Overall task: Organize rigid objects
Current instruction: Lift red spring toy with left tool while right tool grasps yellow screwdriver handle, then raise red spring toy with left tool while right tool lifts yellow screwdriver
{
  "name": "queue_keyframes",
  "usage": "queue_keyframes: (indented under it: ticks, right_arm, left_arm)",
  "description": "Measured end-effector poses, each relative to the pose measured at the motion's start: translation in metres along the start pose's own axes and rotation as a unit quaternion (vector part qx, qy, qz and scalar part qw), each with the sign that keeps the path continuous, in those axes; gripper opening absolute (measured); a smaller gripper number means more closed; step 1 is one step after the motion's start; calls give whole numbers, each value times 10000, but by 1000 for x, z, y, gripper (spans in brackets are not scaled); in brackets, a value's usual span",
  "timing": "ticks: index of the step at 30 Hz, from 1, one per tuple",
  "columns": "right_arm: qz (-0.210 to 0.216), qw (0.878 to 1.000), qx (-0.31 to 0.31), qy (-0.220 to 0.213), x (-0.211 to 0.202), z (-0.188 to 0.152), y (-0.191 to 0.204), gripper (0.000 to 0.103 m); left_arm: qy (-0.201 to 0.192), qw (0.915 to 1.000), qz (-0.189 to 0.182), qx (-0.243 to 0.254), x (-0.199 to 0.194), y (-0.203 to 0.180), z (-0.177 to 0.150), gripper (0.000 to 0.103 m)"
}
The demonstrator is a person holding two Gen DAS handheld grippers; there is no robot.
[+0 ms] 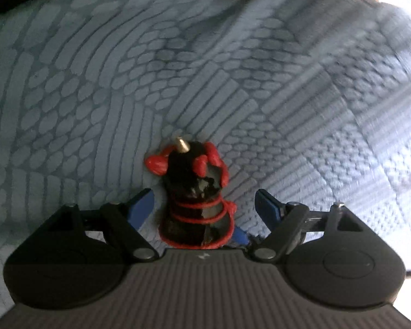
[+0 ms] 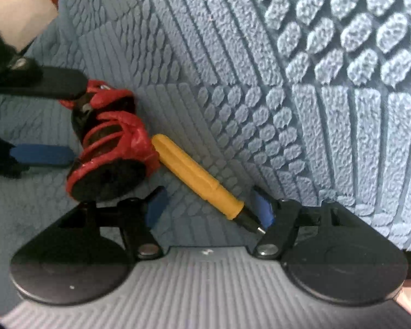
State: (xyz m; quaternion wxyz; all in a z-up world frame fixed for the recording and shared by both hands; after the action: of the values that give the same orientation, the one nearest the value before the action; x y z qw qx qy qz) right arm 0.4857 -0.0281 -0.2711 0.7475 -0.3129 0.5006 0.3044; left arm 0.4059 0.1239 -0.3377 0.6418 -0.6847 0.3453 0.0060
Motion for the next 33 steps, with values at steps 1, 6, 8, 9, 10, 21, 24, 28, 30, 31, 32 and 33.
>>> queue_keyframes:
  ticks: [1, 6, 8, 9, 10, 21, 24, 28, 30, 31, 32, 33]
  right_arm:
    - [104, 9999, 12, 69, 1, 1, -2, 70]
    - [317, 9991, 91, 260, 1, 8, -13, 63]
    - [453, 9986, 83, 257, -1, 12, -11, 40]
    - [468, 9985, 49, 272, -2, 13, -6, 32]
    - [463, 9985, -8, 282, -3, 14, -5, 28]
    - [237, 9995, -102, 162, -24, 12, 19, 22]
    - [273, 9995, -106, 107, -33, 11, 25, 22]
    - [326, 9994, -15, 73, -43, 8, 26, 22]
    - [382, 9993, 60, 13, -50, 6, 27, 22]
    - [413, 9991, 99, -23, -54, 6, 25, 22]
    - [434, 9989, 156, -60, -57, 4, 25, 22]
    - [456, 9986, 238, -85, -61, 1, 24, 22]
  left_arm:
    - [-42, 10000, 12, -66, 2, 2, 1, 83]
    - [-95, 9994, -37, -333, 18, 4, 6, 82]
    - [-136, 9997, 13, -221, 21, 2, 9, 71]
    - [-142, 9996, 70, -218, 21, 3, 10, 67]
    - [-131, 9996, 116, -218, 20, 4, 11, 59]
    - [-229, 9956, 309, 859, 3, -20, 9, 57]
    - [-292, 9913, 422, 1209, -10, -23, 9, 57]
    - [-437, 9848, 502, 1603, -27, -36, 8, 57]
    - [-506, 9786, 617, 1895, -40, -36, 8, 57]
    - [-541, 9749, 658, 2055, -59, -36, 12, 57]
    - [-579, 9713, 697, 2201, -65, -33, 8, 57]
    - [-625, 9673, 751, 2340, -71, -32, 7, 57]
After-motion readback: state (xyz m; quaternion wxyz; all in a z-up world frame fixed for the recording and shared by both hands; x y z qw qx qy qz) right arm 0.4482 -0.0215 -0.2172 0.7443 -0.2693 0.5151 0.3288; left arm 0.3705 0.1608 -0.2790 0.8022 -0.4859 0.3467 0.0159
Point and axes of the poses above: each gripper's, at about its wrist camera, not at the fingertips, and x roughly the way its jaws point, y to its left, z to its top, the point moved 6 cm from there along x, roughly the way its jaws point
